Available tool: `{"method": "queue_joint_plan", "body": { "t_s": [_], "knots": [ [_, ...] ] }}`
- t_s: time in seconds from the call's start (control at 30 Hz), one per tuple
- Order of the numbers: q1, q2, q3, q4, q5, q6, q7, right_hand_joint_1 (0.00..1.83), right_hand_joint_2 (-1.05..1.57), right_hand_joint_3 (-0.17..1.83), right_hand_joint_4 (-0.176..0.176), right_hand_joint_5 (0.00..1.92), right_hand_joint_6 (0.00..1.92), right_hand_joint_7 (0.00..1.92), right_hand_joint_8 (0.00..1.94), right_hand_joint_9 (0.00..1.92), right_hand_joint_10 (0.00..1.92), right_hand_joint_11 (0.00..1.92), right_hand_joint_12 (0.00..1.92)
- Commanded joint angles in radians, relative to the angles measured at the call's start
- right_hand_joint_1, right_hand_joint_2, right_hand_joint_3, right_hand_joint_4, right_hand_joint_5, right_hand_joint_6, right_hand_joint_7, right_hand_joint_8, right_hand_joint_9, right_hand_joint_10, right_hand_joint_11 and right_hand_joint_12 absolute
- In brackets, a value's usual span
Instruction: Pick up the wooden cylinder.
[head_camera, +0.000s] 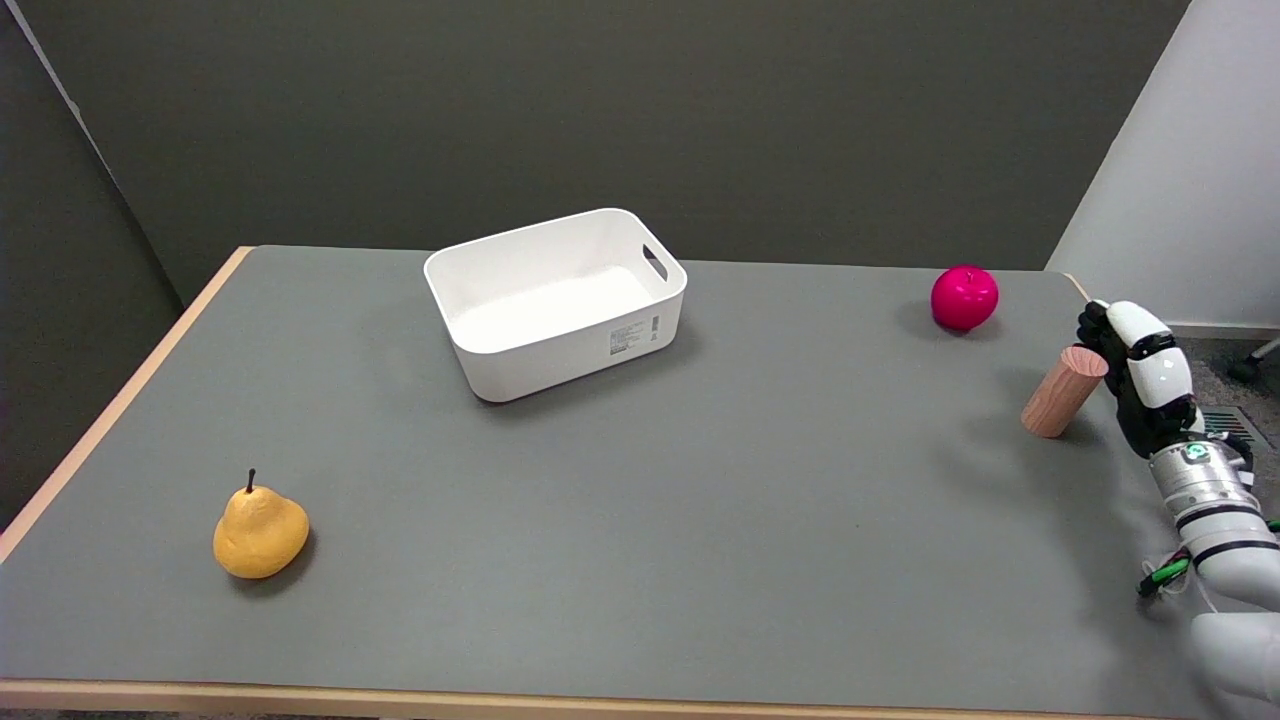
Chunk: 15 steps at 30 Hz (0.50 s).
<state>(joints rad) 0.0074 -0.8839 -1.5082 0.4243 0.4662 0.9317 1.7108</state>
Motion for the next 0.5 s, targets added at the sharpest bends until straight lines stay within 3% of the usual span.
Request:
{"method": "queue_joint_plan", "body": {
  "t_s": [0.03, 0.2, 0.5],
  "knots": [
    [0.008, -0.023, -0.034, -0.008, 0.001, -0.013, 0.001, 0.00, 0.69, 0.80, -0.165, 0.11, 0.34, 0.12, 0.26, 0.05, 0.50, 0.00, 0.81],
    [0.009, -0.027, -0.041, -0.011, 0.000, -0.004, 0.001, 0.01, 0.68, 0.82, -0.163, 0.11, 0.34, 0.11, 0.25, 0.05, 0.50, 0.00, 0.82],
    [0.010, -0.027, -0.041, -0.006, -0.007, 0.009, 0.001, 0.27, 0.62, 0.83, -0.163, 0.10, 0.34, 0.12, 0.25, 0.05, 0.49, 0.00, 0.82]
  ]
}}
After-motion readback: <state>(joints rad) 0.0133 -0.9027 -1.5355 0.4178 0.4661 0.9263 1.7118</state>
